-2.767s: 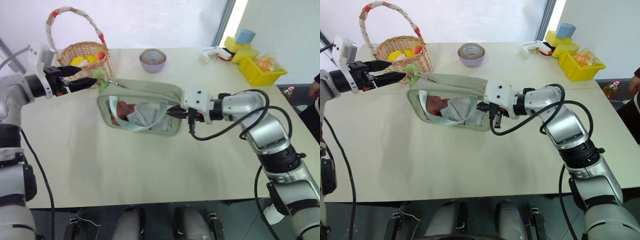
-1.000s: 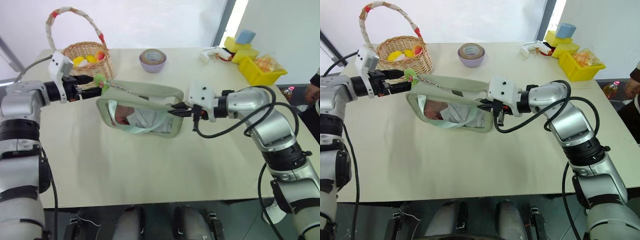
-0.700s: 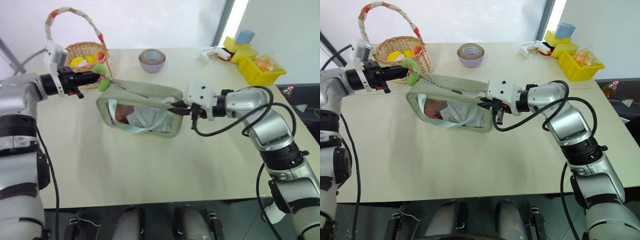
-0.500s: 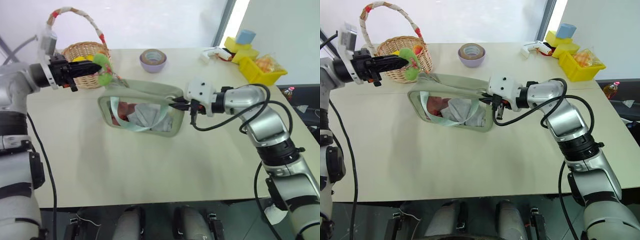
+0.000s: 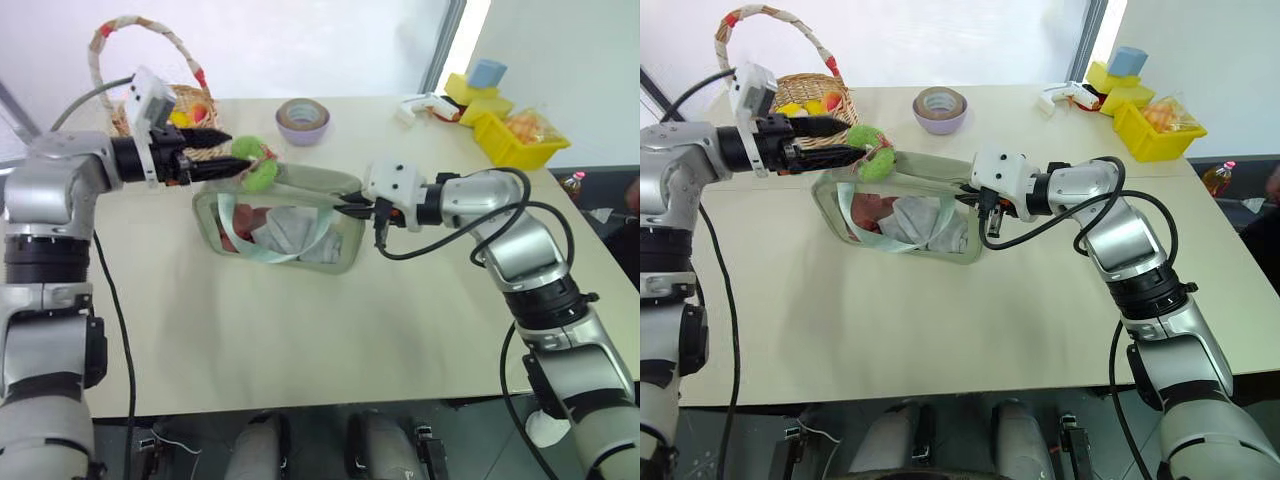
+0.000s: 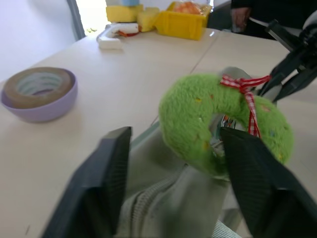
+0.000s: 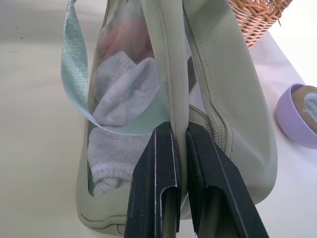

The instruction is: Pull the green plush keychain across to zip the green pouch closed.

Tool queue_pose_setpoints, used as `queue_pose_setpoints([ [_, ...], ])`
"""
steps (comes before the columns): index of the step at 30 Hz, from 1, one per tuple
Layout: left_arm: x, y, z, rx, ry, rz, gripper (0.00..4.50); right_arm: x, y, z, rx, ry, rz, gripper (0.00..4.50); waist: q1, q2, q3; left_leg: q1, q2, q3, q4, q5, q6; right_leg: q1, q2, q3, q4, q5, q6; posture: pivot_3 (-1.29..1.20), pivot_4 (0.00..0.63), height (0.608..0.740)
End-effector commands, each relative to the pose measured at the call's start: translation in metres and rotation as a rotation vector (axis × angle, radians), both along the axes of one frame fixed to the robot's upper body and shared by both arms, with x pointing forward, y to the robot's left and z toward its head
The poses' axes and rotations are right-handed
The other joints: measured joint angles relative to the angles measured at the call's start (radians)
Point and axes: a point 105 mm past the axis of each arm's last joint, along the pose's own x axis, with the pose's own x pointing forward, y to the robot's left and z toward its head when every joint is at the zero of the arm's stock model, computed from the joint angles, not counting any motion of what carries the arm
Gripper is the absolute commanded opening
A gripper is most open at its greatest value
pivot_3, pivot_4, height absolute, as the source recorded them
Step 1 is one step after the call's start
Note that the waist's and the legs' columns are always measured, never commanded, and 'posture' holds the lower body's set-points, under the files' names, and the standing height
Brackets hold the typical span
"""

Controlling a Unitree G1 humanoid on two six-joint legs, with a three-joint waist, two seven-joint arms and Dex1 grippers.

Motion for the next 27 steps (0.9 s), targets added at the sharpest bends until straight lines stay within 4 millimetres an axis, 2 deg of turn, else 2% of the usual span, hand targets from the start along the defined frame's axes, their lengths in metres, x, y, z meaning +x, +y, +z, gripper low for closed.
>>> queue_pose_setpoints([
  [1,-0.008,0.010,0.031,0.015,-0.102,0.026,4.47,0.000,0.003,0.002,0.006,-0.015,0.003,0.00,-0.003,0.000,0.000,0.000,0.000,0.000,0.000,0.000,0.000,0.000,0.000,0.000,0.000,0.000,0.000,0.00,0.150,0.739],
  [5,-0.029,0.039,0.044,0.085,-0.102,0.048,4.47,0.001,0.003,0.003,0.010,-0.018,0.002,0.00,-0.011,0.000,0.000,0.000,0.000,0.000,-0.001,0.000,0.000,-0.001,0.001,0.000,0.000,0.000,0.000,0.00,0.150,0.739],
  [7,-0.040,0.049,0.042,0.124,-0.073,0.051,4.47,0.001,0.003,0.003,0.012,-0.019,0.005,0.00,-0.014,0.000,0.000,0.000,0.000,0.000,-0.001,0.000,0.000,-0.001,0.001,0.000,0.000,0.000,0.000,0.00,0.150,0.739],
  [9,-0.049,0.053,0.031,0.155,-0.024,0.051,4.47,0.002,0.004,0.003,0.012,-0.021,0.009,0.00,-0.014,0.000,0.000,0.000,0.001,0.000,-0.001,0.000,0.000,-0.001,0.000,0.000,0.000,0.000,0.000,0.00,0.150,0.739],
  [13,-0.058,0.051,-0.010,0.214,0.050,0.036,4.47,0.002,0.005,0.005,0.013,-0.026,0.018,0.00,-0.002,0.000,0.000,0.002,0.001,0.000,-0.001,0.000,0.000,0.001,-0.001,0.000,0.000,0.000,0.000,0.00,0.150,0.739],
  [17,-0.040,0.055,-0.041,0.139,0.076,0.147,4.47,0.002,0.008,0.006,0.018,-0.021,0.025,0.00,0.002,0.000,0.000,0.001,0.001,-0.001,0.000,0.000,0.000,0.001,-0.001,0.000,0.000,0.000,0.000,0.00,0.150,0.739],
  [20,-0.033,0.057,-0.048,0.142,0.065,0.182,4.47,0.002,0.008,0.005,0.012,-0.018,0.027,0.00,-0.004,-0.001,0.000,0.001,0.001,0.000,-0.001,0.000,0.000,0.001,0.000,0.000,0.000,0.000,0.000,0.00,0.150,0.739],
  [23,-0.031,0.055,-0.046,0.115,0.064,0.178,3.66,0.002,0.008,0.006,0.011,-0.020,0.026,0.00,-0.002,-0.001,0.000,0.001,0.001,0.000,-0.001,0.000,0.000,0.000,0.000,0.000,0.000,0.000,0.000,0.00,0.150,0.739],
  [27,-0.031,0.050,-0.047,0.082,0.071,0.156,1.71,0.002,0.009,0.007,0.018,-0.017,0.024,0.00,-0.001,-0.001,0.000,0.001,0.001,0.000,-0.001,0.000,0.000,0.000,0.000,0.000,0.000,0.000,0.000,0.00,0.150,0.739],
])
